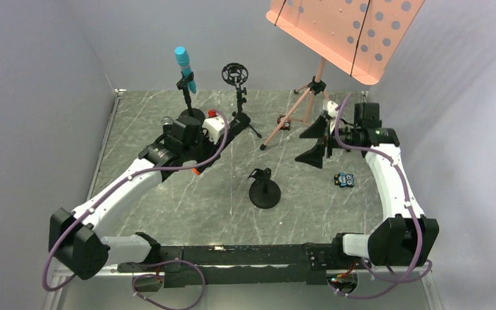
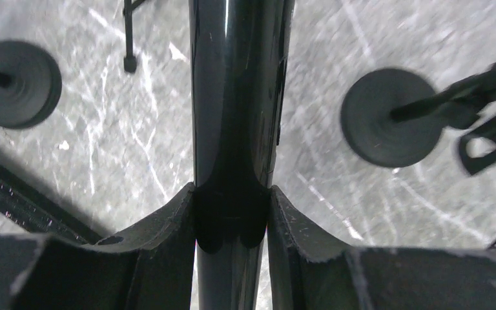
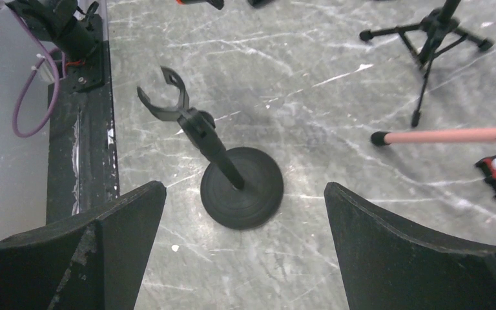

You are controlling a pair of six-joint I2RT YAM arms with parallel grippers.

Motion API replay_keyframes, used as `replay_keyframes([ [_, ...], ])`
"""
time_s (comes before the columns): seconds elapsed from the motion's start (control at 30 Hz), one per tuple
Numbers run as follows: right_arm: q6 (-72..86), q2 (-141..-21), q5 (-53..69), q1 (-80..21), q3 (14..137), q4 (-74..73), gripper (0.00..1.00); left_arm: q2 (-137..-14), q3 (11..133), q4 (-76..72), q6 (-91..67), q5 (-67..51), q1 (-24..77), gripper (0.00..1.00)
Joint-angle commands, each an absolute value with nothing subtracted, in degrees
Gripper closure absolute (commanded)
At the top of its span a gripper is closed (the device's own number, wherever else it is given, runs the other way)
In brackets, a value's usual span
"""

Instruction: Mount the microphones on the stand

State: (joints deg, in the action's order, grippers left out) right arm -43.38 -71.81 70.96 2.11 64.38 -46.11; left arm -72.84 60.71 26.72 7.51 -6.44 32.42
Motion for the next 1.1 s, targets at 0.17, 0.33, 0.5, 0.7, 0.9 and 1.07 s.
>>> replay_keyframes([
  [0.17, -38.19, -78.30, 78.34, -4.78, 83.08, -53.57, 0.01, -65.90, 65.77, 7.71, -1.61, -17.51, 37.58, 1.00],
  [0.33, 11.34, -72.68, 77.48, -7.71, 71.55, -5.92, 0.01, -67.44, 66.86, -3.67, -9.46, -18.81, 40.57, 1.00],
  [0.5, 29.67, -75.39, 73.18, -10.19, 73.79, 9.47, 0.01, -71.44, 71.18, -7.92, -13.05, -18.67, 43.37, 1.00],
  [0.7, 54.73, -76.90, 71.71, -11.08, 69.61, 39.59, 0.01, -75.17, 74.11, -9.75, -16.10, -19.28, 45.57, 1.00],
  [0.9, 53.03, -76.76, 71.46, -11.88, 71.44, 38.71, 0.05, -76.46, 74.49, -10.14, -18.03, -18.86, 46.28, 1.00],
  [1.07, 54.01, -76.84, 70.97, -12.03, 71.32, 39.19, 0.16, -77.17, 74.62, -9.94, -18.63, -19.13, 46.69, 1.00],
])
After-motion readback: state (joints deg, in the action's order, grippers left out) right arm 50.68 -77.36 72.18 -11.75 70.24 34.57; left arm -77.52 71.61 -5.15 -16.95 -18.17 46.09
